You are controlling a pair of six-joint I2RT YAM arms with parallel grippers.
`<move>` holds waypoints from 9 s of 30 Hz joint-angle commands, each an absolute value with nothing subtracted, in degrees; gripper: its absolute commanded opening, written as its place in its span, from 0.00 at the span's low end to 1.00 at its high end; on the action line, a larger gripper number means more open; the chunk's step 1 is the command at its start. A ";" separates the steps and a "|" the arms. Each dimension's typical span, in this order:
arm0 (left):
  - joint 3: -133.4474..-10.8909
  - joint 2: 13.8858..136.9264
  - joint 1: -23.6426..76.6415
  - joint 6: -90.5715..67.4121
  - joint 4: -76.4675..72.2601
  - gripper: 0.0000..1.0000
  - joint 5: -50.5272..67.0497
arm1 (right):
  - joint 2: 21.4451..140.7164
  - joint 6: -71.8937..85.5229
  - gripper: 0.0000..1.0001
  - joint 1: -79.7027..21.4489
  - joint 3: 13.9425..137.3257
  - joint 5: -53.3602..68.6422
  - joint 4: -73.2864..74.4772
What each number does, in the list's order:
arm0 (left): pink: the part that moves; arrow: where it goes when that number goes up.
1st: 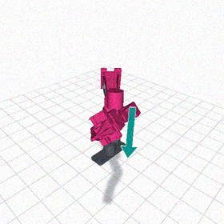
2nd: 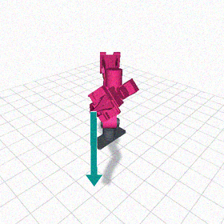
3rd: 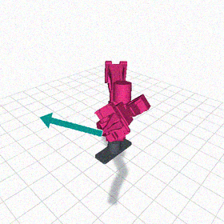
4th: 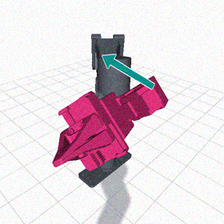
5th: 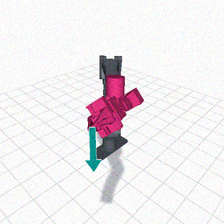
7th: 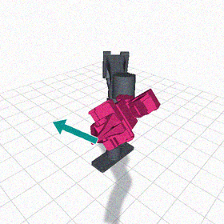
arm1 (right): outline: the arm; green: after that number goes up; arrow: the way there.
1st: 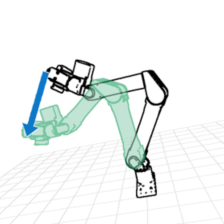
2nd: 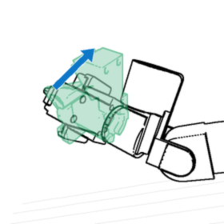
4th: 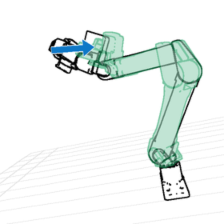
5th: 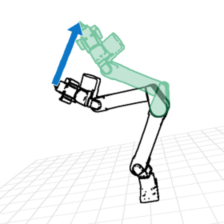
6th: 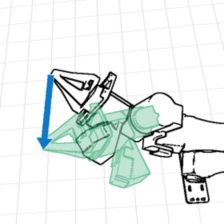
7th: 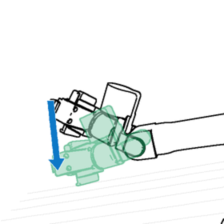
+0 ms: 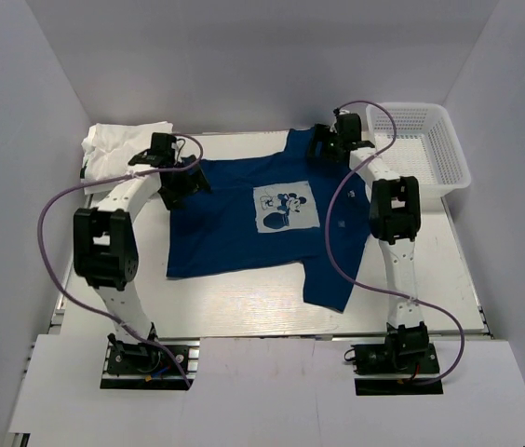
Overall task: Fold and stack the t-shirts
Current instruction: Flatten out the tshirt, then grap the side of the flattened tshirt closest away from the robot with both arms, then fold the flattened tshirt in 1/3 of the way
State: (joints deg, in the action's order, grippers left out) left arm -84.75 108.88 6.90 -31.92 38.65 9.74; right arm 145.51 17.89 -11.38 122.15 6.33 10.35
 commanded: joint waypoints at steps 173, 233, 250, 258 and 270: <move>-66.98 92.71 3.34 -43.86 26.65 1.00 7.35 | 99.14 9.49 0.90 -17.49 74.02 3.60 25.50; -59.34 101.88 6.68 -45.70 29.17 1.00 2.83 | 98.44 15.20 0.90 -10.20 54.24 4.83 22.67; -46.74 59.77 6.68 -50.54 52.90 1.00 -8.17 | 59.94 16.18 0.90 -17.66 38.66 10.74 39.10; -55.45 65.10 6.68 -49.48 47.72 1.00 -7.56 | 76.07 13.19 0.90 -25.65 56.83 -6.99 35.69; -55.55 75.32 6.68 -48.25 38.94 1.00 -0.80 | 96.14 8.26 0.90 -29.36 65.56 -29.14 33.13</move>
